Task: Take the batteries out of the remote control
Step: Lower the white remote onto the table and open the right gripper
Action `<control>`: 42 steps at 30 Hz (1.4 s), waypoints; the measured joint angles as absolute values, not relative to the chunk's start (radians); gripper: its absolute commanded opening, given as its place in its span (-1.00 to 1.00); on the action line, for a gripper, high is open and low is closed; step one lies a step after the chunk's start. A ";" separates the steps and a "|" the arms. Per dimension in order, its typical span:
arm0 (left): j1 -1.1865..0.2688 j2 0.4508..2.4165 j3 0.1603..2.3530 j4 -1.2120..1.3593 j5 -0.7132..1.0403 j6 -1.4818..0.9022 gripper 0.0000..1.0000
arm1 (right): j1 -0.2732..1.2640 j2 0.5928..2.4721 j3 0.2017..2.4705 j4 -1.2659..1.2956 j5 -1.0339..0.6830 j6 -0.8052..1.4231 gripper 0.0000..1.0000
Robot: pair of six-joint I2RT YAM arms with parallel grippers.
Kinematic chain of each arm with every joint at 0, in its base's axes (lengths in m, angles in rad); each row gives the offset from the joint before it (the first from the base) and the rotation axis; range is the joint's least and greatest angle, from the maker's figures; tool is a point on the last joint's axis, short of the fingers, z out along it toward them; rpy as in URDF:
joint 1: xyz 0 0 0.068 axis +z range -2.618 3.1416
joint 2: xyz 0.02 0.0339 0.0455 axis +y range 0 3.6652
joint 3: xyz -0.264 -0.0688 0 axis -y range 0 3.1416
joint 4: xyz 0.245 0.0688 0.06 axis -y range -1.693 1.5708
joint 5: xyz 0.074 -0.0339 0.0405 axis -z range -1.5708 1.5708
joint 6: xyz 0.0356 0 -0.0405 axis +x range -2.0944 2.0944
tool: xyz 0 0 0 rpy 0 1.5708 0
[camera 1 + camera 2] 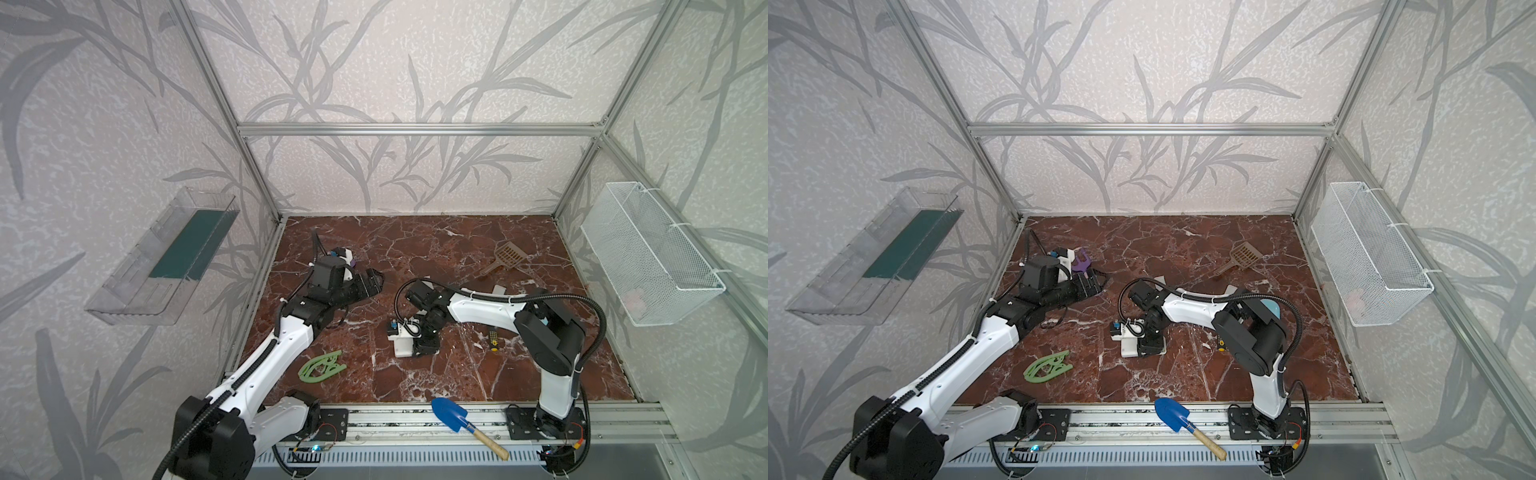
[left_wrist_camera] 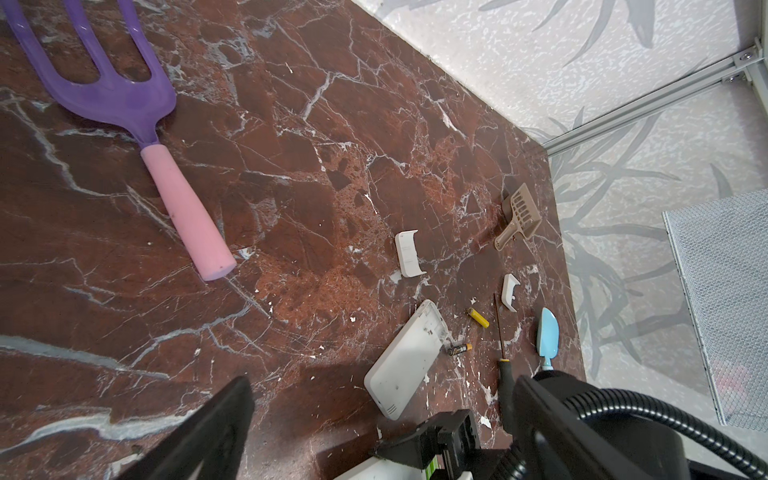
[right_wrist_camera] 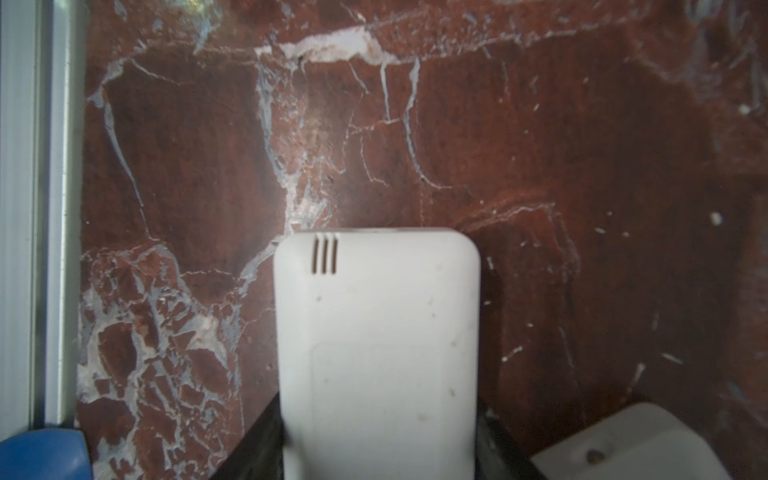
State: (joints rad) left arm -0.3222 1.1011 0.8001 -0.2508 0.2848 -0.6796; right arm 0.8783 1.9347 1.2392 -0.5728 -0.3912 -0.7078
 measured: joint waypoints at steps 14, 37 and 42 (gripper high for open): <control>-0.311 1.102 0.790 -0.247 0.288 -0.672 0.96 | 0.879 2.014 1.364 -0.635 -0.340 -0.728 -0.31; -0.308 1.102 0.769 -0.233 0.289 -0.622 0.99 | 0.934 2.003 1.349 -0.620 -0.270 -0.741 0.21; -0.308 1.102 0.769 -0.233 0.289 -0.619 0.99 | 0.935 2.003 1.350 -0.628 -0.259 -0.748 0.31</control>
State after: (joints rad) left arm -0.3084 1.1015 0.7692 -0.2325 0.2893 -0.6193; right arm 0.9352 2.0033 1.3499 -0.6281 -0.2588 -0.7479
